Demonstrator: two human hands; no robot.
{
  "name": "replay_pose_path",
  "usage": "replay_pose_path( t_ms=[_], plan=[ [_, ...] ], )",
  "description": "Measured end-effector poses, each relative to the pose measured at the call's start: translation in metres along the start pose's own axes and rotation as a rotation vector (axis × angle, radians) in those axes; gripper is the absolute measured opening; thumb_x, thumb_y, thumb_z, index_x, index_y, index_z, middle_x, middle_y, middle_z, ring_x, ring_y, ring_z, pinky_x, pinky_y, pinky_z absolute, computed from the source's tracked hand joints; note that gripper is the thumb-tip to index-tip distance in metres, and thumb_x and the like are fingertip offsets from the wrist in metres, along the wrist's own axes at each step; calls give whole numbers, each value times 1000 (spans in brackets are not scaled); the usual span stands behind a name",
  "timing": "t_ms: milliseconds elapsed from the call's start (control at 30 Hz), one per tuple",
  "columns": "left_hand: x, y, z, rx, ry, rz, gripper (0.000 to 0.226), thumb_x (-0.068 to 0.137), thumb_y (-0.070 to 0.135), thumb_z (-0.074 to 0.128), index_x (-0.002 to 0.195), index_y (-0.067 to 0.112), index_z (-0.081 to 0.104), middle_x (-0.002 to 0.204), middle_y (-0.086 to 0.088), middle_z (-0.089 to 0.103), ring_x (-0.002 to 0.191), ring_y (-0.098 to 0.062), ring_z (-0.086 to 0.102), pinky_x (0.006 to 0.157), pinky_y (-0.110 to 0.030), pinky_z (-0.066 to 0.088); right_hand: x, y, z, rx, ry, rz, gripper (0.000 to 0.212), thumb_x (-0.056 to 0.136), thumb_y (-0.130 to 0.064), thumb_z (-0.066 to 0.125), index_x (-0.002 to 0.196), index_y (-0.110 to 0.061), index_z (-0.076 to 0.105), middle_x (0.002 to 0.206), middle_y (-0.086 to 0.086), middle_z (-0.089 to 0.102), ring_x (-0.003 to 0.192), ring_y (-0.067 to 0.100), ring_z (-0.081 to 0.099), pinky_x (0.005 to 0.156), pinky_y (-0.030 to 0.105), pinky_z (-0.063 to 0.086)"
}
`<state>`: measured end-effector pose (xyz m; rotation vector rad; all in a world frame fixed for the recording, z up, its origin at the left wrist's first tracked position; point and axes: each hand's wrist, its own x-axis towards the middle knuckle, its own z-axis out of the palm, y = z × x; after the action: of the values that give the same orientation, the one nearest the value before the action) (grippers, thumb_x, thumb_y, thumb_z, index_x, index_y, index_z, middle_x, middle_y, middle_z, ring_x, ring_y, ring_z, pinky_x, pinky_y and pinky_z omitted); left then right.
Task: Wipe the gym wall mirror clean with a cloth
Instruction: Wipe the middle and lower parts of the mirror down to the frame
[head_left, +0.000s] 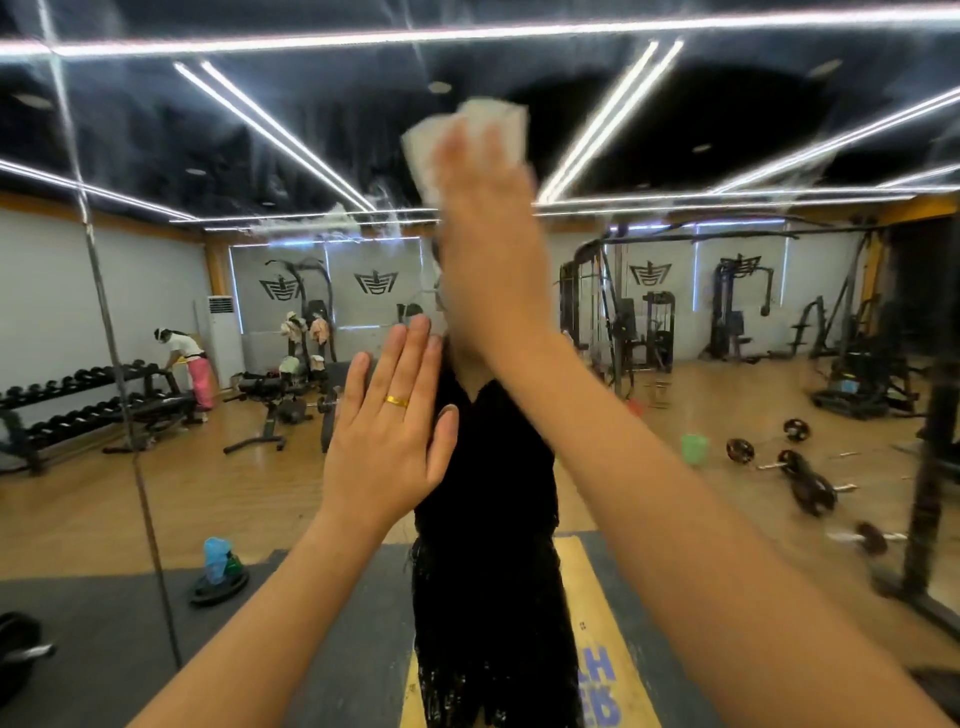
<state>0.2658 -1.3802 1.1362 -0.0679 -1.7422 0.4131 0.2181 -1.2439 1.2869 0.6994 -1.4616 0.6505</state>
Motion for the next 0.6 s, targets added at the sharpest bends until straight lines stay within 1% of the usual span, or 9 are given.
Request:
replay_pose_path(
  t_ms=[33, 67, 100, 133, 267, 333, 433, 500, 600],
  plan=[
    [0, 0, 0, -3, 0, -3, 65, 108, 36, 37, 162, 3, 24, 171, -14, 17, 160, -26, 11, 129, -51, 14, -7, -2, 2, 13, -63, -105, 60, 99, -4, 47, 158, -10, 37, 163, 13, 36, 150, 32, 34, 120, 40, 33],
    [0, 1, -1, 0, -1, -3, 64, 108, 36, 36, 162, 3, 25, 171, -14, 17, 160, -26, 11, 129, -51, 15, -15, 1, 4, -2, -127, -197, 61, 99, -6, 55, 158, -10, 38, 166, 11, 34, 154, 31, 27, 125, 43, 21],
    [0, 1, -2, 1, -1, 1, 64, 108, 36, 35, 162, 3, 25, 171, -14, 17, 160, -26, 11, 129, -51, 15, -21, 5, 4, 17, -173, -239, 62, 98, -7, 59, 157, -10, 38, 166, 9, 32, 156, 29, 23, 126, 44, 13],
    [0, 2, -2, -2, 1, 6, 64, 108, 36, 35, 162, 3, 24, 171, -13, 17, 160, -26, 11, 129, -50, 15, -23, 10, 0, 23, -189, -223, 62, 99, -7, 59, 157, -10, 38, 167, 8, 32, 156, 29, 22, 126, 43, 10],
    [-2, -4, -11, -85, 2, -10, 65, 107, 34, 38, 162, 2, 24, 171, -13, 18, 160, -26, 13, 128, -52, 15, -27, 20, -10, 40, -137, -144, 56, 104, -11, 52, 158, -10, 37, 167, 8, 32, 156, 28, 22, 128, 48, 14],
    [-9, -13, -14, -99, 4, -63, 65, 106, 34, 37, 162, 2, 23, 171, -13, 18, 159, -28, 15, 127, -57, 17, -34, 17, -12, 63, -135, -114, 55, 106, -12, 49, 159, -10, 35, 167, 8, 30, 157, 27, 20, 128, 46, 11],
    [-18, -27, -13, -46, -12, -104, 66, 106, 37, 33, 162, 3, 22, 171, -13, 17, 159, -28, 15, 126, -57, 18, -27, 23, -21, 4, -159, -109, 55, 106, -13, 46, 160, -12, 32, 169, 7, 26, 158, 26, 16, 127, 43, 3],
    [-21, -31, -11, -25, -19, -87, 66, 107, 37, 31, 163, 3, 22, 172, -13, 16, 159, -29, 16, 127, -56, 17, -11, 30, -26, -38, -128, -28, 55, 107, -11, 42, 161, -14, 28, 170, 4, 23, 158, 26, 13, 127, 44, -1],
    [-20, -31, -10, -37, -28, -76, 66, 107, 38, 30, 163, 3, 21, 172, -14, 16, 159, -29, 15, 127, -57, 17, 15, 37, -30, -16, -63, 104, 52, 110, -14, 36, 161, -12, 27, 170, 6, 21, 159, 29, 10, 127, 44, -1]
  ],
)
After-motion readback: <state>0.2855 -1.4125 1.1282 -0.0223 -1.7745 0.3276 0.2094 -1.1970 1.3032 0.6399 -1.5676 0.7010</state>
